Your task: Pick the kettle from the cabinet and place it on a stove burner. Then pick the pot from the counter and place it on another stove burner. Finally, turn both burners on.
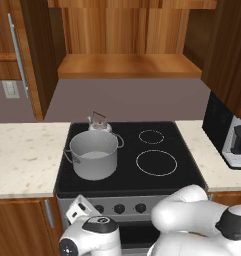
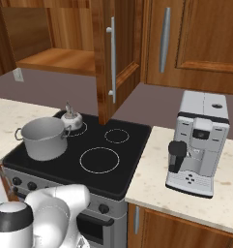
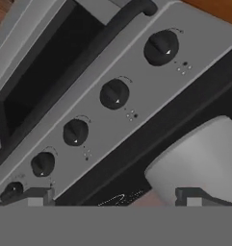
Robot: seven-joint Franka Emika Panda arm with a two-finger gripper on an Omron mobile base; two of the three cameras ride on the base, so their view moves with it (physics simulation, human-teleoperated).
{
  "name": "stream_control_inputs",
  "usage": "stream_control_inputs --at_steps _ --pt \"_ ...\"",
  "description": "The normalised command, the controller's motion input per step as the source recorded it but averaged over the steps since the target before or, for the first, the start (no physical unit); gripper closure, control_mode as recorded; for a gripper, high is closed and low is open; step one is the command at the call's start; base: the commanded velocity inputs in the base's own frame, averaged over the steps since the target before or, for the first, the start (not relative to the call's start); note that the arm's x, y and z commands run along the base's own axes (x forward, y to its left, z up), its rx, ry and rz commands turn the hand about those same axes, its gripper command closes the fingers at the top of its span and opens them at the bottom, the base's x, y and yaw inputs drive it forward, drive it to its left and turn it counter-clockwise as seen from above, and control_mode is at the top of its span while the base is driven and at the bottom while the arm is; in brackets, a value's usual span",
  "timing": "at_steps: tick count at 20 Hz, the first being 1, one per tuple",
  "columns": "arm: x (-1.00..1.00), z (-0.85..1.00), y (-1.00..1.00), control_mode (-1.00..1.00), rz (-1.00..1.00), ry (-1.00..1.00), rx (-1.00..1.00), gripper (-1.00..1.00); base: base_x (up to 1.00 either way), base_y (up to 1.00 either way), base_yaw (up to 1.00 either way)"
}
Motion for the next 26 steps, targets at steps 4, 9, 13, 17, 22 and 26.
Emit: stream_control_inputs --at_steps 4,9,13,17,22,26 --pt "0.20 -0.25 0.00 -1.00 0.05 0.00 -0.06 -1.00 0.00 0.00 0.00" --pt "0.24 -0.33 0.01 -1.00 0.04 0.00 -0.06 -1.00 0.00 0.00 0.00" --pt "0.12 -0.34 0.00 -1.00 0.04 0.00 -0.07 -1.00 0.00 0.00 0.00" --pt "0.00 -0.33 0.00 -1.00 0.02 0.00 -0.08 -1.00 0.00 0.00 0.00" --pt "0.00 -0.22 0.00 -1.00 0.02 0.00 -0.08 -1.00 0.00 0.00 0.00" --pt "0.00 -0.08 0.00 -1.00 0.01 -0.04 -0.03 -1.00 0.00 0.00 0.00"
